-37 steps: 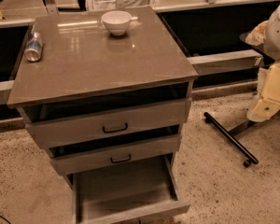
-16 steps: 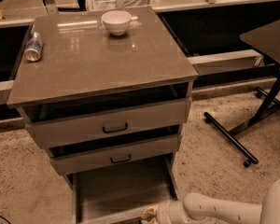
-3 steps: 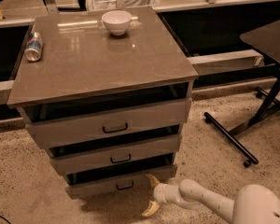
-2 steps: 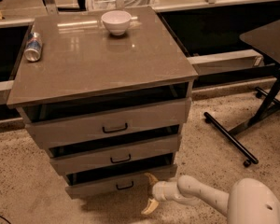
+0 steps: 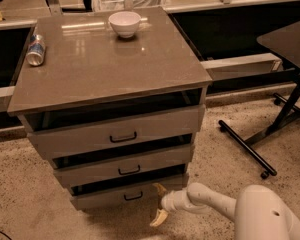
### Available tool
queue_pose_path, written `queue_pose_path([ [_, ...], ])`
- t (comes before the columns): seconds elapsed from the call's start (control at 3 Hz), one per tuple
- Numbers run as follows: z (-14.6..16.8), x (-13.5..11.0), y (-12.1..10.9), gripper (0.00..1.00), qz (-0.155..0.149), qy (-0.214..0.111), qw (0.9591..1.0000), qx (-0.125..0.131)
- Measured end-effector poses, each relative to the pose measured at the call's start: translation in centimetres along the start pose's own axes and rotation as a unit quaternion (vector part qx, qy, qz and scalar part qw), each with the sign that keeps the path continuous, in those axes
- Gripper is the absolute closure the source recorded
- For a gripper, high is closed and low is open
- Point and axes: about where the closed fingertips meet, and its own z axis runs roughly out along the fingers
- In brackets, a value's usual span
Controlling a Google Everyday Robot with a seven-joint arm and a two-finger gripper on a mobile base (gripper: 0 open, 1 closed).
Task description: Close bottom drawer
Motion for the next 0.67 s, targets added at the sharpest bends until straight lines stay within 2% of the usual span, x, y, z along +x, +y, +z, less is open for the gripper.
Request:
queue_pose_path([
  [0.33, 0.71, -0.45, -0.93, 0.00, -0.002, -0.002, 1.0000, -0.007],
  [0.67, 0.89, -1.01, -0.29, 0.00, -0.009, -0.011, 0.9997, -0.021],
])
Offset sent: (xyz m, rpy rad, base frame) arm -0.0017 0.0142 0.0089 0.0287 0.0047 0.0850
